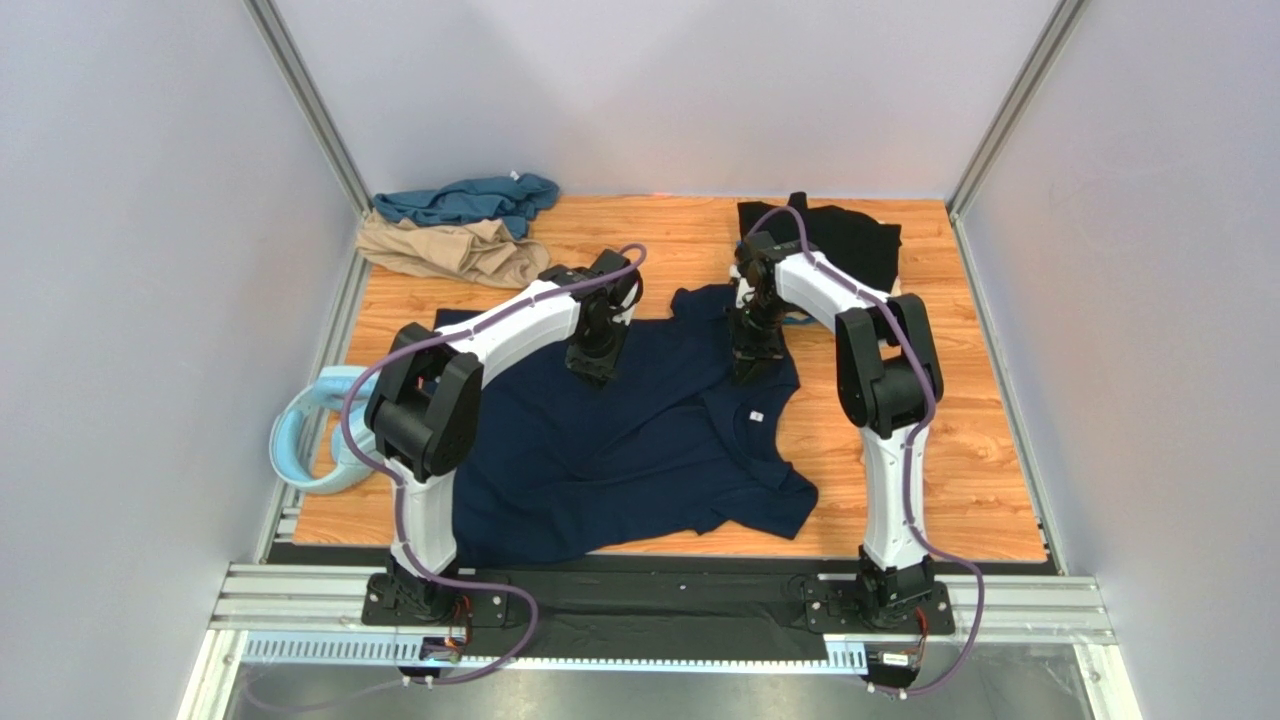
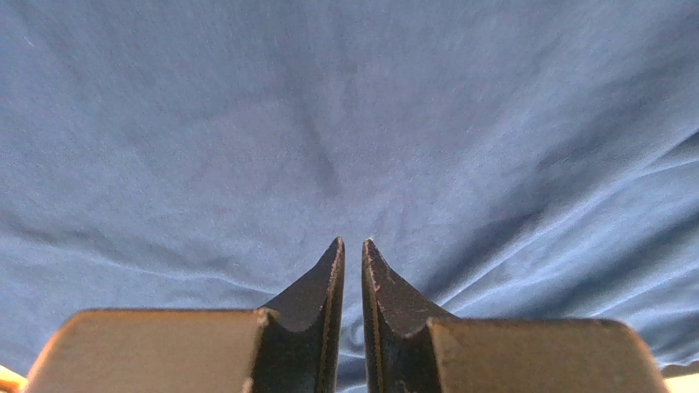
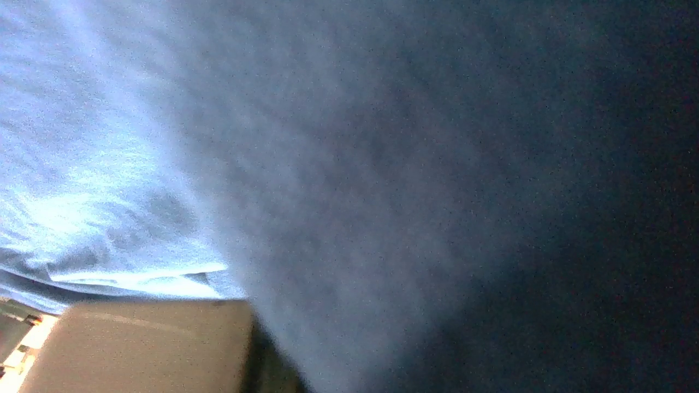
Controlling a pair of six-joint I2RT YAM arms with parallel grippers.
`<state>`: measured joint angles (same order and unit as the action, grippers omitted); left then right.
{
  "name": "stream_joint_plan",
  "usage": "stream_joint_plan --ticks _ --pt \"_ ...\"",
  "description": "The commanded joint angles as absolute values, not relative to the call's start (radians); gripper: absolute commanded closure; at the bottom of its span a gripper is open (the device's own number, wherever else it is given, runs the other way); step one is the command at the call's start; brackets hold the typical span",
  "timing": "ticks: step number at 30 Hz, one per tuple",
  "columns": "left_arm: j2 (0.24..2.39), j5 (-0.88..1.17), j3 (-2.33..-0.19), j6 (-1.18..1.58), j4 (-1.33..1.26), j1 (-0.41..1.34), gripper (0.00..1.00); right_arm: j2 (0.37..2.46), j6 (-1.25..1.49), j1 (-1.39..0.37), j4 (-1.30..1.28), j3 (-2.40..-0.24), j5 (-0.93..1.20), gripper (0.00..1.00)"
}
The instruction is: Fold and stack the t-shirts
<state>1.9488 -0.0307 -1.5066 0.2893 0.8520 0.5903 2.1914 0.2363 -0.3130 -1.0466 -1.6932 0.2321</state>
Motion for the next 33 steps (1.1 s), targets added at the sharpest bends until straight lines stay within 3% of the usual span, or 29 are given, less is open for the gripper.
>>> stream_joint_plan --ticks 1,6,12,18,26,33 --pt "1.881 -0.028 -1.447 0.288 0.864 0.592 0.81 2.106 0.244 -0.311 -1.100 -1.585 0.193 0.92" --pt "1.841 -0.031 -1.387 0.285 0.851 0.592 0.81 1.910 0.255 -0.319 -1.085 -1.373 0.186 0.96" --pt "1.853 -0.006 -1.376 0.291 0.842 0.591 0.81 1.795 0.278 -0.328 -1.095 -1.357 0.212 0.91" --pt "1.845 -0.008 -1.387 0.279 0.842 0.592 0.81 1.827 0.261 -0.319 -1.101 -1.661 0.114 0.73" --pt "1.801 -0.040 -1.342 0.267 0.850 0.591 0.81 2.179 0.271 -0.174 -1.118 -2.179 0.080 0.60" --pt "1.755 -0.060 -1.261 0.267 0.847 0.580 0.81 2.287 0.293 -0.127 -1.100 -2.263 0.123 0.58"
